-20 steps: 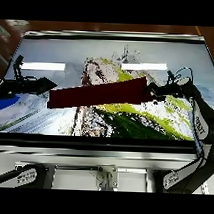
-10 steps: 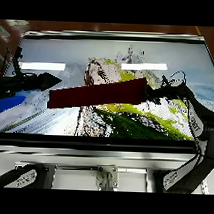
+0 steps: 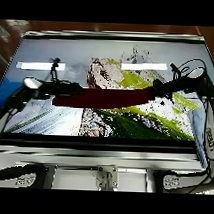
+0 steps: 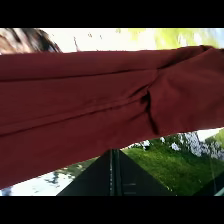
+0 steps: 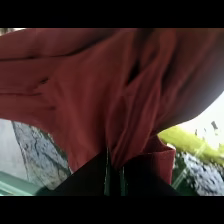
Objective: Fold the shirts.
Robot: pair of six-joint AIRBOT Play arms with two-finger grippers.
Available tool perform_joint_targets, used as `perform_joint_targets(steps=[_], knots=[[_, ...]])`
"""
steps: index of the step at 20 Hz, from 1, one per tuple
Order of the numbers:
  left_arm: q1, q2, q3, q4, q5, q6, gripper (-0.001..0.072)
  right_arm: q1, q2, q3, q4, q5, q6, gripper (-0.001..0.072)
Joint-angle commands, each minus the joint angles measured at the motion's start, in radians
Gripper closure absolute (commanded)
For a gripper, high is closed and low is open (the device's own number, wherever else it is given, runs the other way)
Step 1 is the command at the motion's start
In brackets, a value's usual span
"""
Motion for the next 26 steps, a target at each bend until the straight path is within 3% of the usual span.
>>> perform_joint_targets(steps=[1,11,17,21,23,26], knots=[[-0.165,-0.139,0.002,-0.143,0.101,0.000,0.0669,0.000,0.127,0.001,-0.055,0.119,0.018,0.0651],[-0.504,-0.238,0.004,-0.520,0.460,0.000,0.0669,0.000,0.411,0.000,-0.069,0.285,0.029,0.0651],[-0.642,-0.373,0.113,-0.749,0.438,0.000,0.0671,0.000,0.513,0.000,-0.074,0.307,0.067,0.0651],[-0.578,-0.360,0.137,-0.735,0.358,0.000,0.0673,0.001,0.529,0.000,-0.063,0.303,0.090,0.0651],[-0.531,-0.271,0.097,-0.646,0.392,0.002,0.0673,0.053,0.528,-0.006,-0.080,0.285,0.093,0.0651],[-0.450,-0.071,0.027,-0.470,0.488,0.120,0.0674,0.228,0.528,-0.076,-0.137,0.140,0.093,0.0651]])
